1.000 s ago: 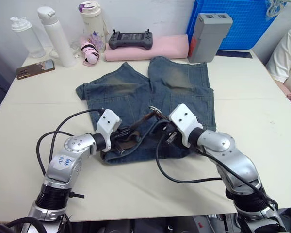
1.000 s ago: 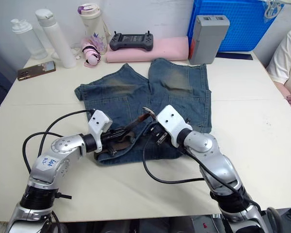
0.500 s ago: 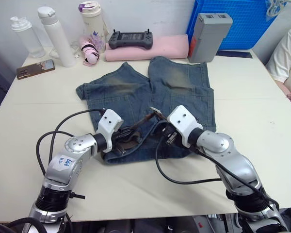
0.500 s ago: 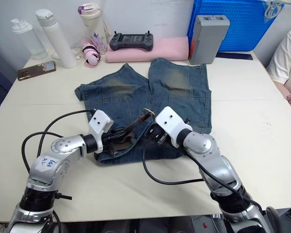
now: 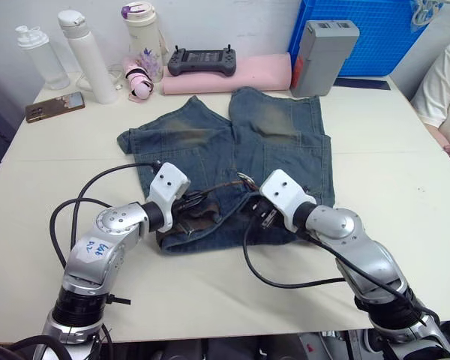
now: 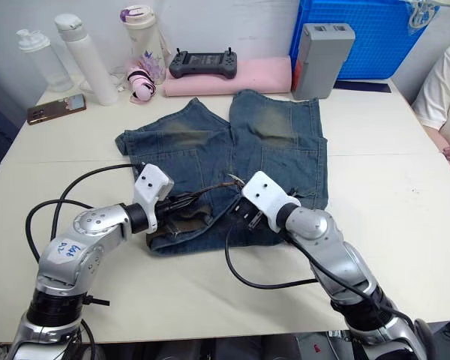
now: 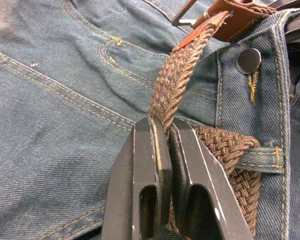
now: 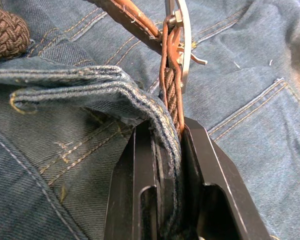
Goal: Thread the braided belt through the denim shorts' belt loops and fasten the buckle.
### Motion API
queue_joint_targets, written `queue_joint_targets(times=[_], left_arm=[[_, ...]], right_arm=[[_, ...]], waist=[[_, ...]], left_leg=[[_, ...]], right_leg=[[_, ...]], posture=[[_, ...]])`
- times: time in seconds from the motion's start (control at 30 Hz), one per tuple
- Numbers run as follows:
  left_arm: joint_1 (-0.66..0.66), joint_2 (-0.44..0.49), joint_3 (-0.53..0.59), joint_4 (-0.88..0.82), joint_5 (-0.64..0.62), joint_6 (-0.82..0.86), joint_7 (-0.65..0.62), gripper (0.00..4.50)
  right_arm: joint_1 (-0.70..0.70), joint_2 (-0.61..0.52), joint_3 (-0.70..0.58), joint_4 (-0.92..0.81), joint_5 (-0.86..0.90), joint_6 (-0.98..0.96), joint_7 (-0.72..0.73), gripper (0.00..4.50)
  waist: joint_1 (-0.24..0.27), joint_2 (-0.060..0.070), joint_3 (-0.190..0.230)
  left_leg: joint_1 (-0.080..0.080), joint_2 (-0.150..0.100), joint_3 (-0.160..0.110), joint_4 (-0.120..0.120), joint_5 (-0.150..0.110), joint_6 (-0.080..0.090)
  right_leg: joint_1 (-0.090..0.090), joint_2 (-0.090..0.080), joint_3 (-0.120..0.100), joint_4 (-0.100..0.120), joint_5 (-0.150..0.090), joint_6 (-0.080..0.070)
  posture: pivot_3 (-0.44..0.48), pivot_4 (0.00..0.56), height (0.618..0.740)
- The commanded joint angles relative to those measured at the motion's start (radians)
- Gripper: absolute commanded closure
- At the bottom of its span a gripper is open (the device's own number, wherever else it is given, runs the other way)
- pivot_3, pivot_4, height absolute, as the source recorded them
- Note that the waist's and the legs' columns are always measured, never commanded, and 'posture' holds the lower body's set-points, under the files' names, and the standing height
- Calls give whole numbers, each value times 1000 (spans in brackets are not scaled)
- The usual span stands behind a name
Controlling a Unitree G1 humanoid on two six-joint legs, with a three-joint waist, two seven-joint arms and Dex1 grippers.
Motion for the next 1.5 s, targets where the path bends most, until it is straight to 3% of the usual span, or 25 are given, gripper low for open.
queue_joint_targets(times=[0.03, 0.23, 0.4, 0.83, 1.5], left_arm=[[13, 10, -3, -22, -1, -29, -13, 4500], [80, 28, -16, -17, 3, -39, -30, 4500], [77, 18, 4, -15, -9, -14, -11, 4500], [24, -60, 44, -52, -63, 66, 48, 4500], [-9, -87, 15, -44, -66, 76, 63, 4500]], right_arm=[[-4, 7, -8, -30, -2, 5, -9, 4480], [-23, 93, -121, -50, 70, 60, -25, 4480], [-40, 90, -145, -59, 73, 87, -30, 4480], [-25, 52, -85, -59, 53, 73, -42, 4480], [-45, 9, -8, -86, 41, 61, -19, 4480]], waist=[[0, 0, 0], [-2, 0, 0], [2, 0, 0], [0, 0, 0], [0, 0, 0]], left_leg=[[0, 0, 0, 0, 0, 0], [0, 0, 0, 0, 0, 0], [0, 0, 0, 0, 0, 0], [0, 0, 0, 0, 0, 0], [0, 0, 0, 0, 0, 0]], right_leg=[[0, 0, 0, 0, 0, 0], [0, 0, 0, 0, 0, 0], [0, 0, 1, 0, 0, 0], [0, 0, 0, 0, 0, 0], [0, 0, 0, 0, 0, 0]], posture=[[0, 150, 714], [0, 150, 714], [0, 150, 714], [0, 150, 714], [0, 150, 714]])
